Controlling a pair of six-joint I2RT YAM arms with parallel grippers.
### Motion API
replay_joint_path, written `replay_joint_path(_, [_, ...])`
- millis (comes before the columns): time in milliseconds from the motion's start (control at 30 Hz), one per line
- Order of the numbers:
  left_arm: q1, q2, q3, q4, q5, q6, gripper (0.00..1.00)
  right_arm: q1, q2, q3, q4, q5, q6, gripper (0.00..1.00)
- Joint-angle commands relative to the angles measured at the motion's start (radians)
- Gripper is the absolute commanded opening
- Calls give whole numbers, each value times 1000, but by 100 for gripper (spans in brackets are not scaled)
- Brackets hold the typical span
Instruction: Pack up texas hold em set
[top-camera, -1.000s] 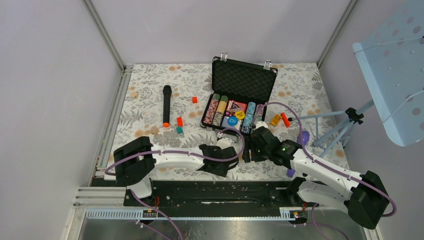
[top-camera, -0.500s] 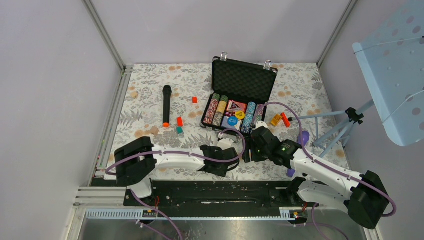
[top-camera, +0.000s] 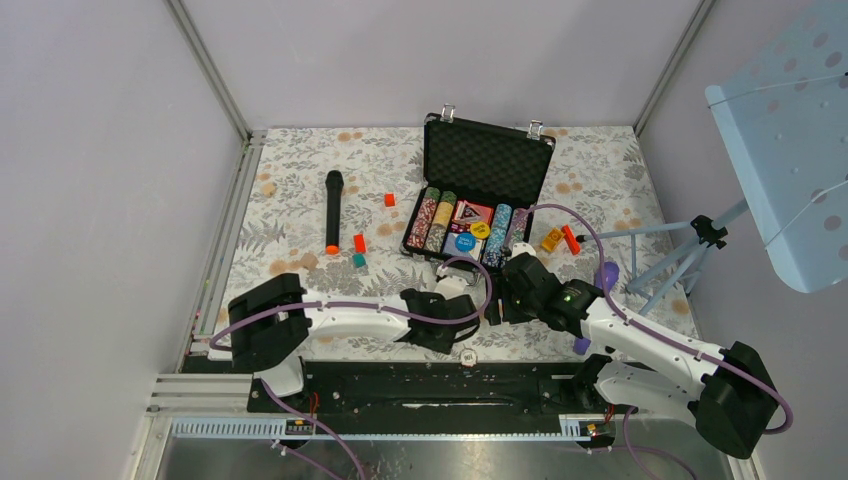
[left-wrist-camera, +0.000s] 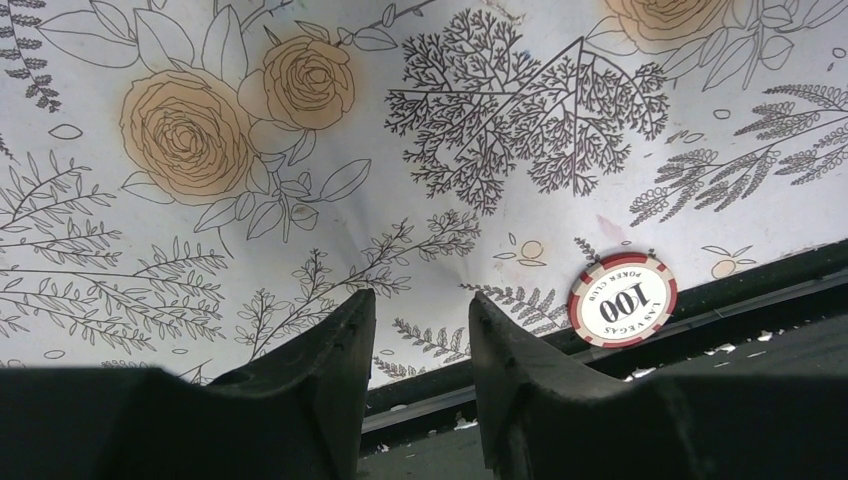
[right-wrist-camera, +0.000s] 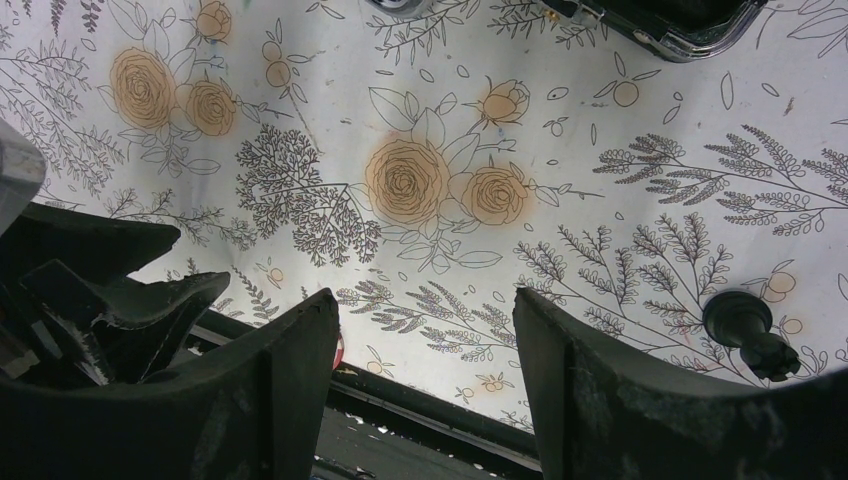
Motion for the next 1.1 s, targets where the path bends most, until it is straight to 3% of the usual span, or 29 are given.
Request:
replay_joint_path(0, [-5, -37, 45, -10, -21, 5, 40, -8, -8, 16, -4, 3, -2, 72])
replay_joint_path(200, [-5, -73, 47, -14, -33, 0, 42, -13, -25, 11, -21, 10, 16, 72])
replay_joint_path(433, [-6, -153, 33, 25, -20, 10, 54, -15, -77, -20, -57, -7, 75, 72])
replay_joint_path(600, [-7, -178, 8, 84, 9, 29, 53, -15, -149, -100, -13, -75, 143, 71])
replay_joint_path(1067, [-106, 19, 118, 86, 45, 14, 54, -16, -210, -155, 3, -132, 216, 71])
